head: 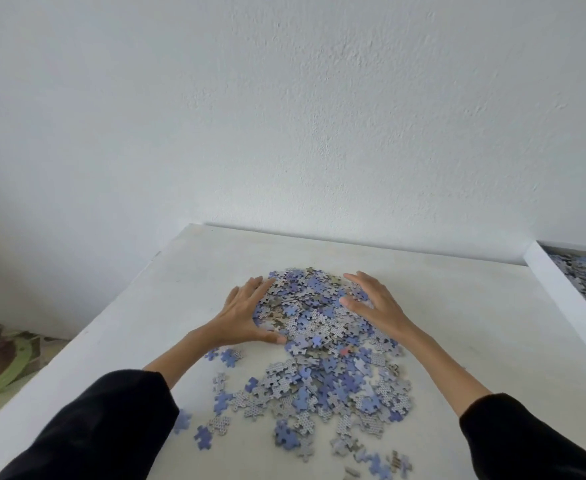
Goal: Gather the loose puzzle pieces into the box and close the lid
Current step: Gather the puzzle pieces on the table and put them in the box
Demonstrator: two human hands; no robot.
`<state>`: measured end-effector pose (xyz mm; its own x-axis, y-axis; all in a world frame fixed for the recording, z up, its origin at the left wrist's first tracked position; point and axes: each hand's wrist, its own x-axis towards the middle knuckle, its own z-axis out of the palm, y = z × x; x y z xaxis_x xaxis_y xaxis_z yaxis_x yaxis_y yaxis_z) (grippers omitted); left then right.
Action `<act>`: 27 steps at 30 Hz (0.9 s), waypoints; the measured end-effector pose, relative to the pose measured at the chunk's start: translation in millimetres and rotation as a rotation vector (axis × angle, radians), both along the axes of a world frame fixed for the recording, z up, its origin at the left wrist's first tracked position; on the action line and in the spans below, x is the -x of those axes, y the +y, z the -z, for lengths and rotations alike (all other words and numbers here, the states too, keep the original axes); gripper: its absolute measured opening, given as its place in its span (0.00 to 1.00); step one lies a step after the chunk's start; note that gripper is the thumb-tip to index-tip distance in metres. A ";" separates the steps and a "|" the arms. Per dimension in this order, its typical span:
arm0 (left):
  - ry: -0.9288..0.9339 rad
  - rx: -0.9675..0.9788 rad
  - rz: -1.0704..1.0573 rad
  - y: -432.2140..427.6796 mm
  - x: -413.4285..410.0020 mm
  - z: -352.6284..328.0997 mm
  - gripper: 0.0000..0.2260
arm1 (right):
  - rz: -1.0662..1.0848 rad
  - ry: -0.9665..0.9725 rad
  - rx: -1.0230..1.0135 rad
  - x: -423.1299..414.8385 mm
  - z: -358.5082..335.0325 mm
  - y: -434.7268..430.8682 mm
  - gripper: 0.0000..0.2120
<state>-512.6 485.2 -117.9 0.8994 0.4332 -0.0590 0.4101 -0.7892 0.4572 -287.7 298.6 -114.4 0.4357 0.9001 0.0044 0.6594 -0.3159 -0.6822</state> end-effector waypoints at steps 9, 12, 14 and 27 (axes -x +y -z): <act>-0.066 0.057 0.029 22.8 -42.7 -8.0 0.54 | -0.046 0.060 0.031 -6.0 -6.9 43.3 0.31; -0.053 0.041 0.128 22.5 -46.8 -10.0 0.55 | -0.130 -0.043 0.042 -1.7 -2.7 58.0 0.24; -0.055 0.055 0.171 21.7 -45.1 -11.3 0.54 | -0.171 -0.098 0.021 3.3 -0.4 60.3 0.18; 0.052 -0.140 0.344 13.2 -30.8 -1.5 0.54 | -0.401 -0.249 0.307 19.2 -3.9 18.2 0.52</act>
<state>-481.8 498.4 -116.4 0.9910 0.1138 -0.0705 0.1305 -0.9380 0.3210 -306.9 316.7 -110.6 0.0788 0.9711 -0.2253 0.8981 -0.1672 -0.4068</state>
